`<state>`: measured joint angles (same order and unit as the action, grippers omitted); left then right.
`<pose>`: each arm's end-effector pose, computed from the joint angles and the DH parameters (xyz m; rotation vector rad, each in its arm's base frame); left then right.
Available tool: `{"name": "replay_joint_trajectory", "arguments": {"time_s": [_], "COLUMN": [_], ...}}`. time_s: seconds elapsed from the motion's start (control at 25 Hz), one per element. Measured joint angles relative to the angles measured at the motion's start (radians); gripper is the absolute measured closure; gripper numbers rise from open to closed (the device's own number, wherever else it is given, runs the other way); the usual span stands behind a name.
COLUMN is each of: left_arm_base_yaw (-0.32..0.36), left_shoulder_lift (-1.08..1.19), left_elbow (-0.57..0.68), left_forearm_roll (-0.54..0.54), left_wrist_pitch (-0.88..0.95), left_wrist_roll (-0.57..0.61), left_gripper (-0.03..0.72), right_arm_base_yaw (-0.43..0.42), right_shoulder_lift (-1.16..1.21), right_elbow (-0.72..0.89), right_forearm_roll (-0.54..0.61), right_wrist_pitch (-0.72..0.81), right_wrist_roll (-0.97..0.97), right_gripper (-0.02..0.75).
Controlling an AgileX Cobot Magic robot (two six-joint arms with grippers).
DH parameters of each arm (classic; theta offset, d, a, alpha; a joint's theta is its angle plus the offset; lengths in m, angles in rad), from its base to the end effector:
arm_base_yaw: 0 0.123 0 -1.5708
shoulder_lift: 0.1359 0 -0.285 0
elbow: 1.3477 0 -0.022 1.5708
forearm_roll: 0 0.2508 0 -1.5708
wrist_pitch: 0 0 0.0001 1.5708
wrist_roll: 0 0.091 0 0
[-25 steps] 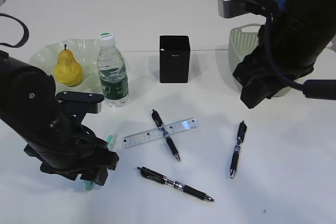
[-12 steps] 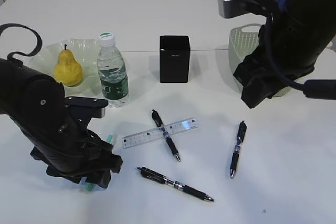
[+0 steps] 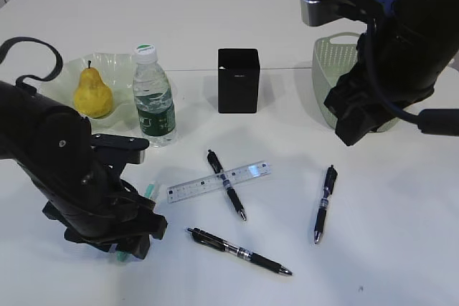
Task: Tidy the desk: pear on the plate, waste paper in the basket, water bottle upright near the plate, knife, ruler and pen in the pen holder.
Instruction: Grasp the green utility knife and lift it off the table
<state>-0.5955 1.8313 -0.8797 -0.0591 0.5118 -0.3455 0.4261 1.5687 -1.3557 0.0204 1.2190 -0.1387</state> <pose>0.2528 -0.1745 0.1201 0.2993 2.9633 -0.1769 0.2815 0.1297 0.3071 -0.8068 2.8061 0.0763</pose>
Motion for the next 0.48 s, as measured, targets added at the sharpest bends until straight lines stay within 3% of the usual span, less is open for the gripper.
{"name": "replay_joint_trajectory", "arguments": {"time_s": [0.16, 0.36, 0.48], "left_arm_base_yaw": [0.0, 0.0, 0.0], "left_shoulder_lift": [0.011, 0.015, 0.015], "left_elbow": [0.0, 0.0, 0.0], "left_forearm_roll": [0.0, 0.0, 0.0], "left_wrist_pitch": [0.0, 0.0, 0.0], "left_wrist_roll": [0.0, 0.0, -0.002], "left_gripper": [0.301, 0.412, 0.44], "right_arm_base_yaw": [0.0, 0.0, 0.0], "right_shoulder_lift": [0.0, 0.0, 0.0], "right_elbow": [0.0, 0.0, 0.0], "right_forearm_roll": [-0.002, -0.003, -0.006], "right_wrist_pitch": [-0.007, -0.007, -0.007], "right_wrist_roll": [0.0, 0.0, 0.0], "right_gripper": [0.435, 0.435, 0.435]}}
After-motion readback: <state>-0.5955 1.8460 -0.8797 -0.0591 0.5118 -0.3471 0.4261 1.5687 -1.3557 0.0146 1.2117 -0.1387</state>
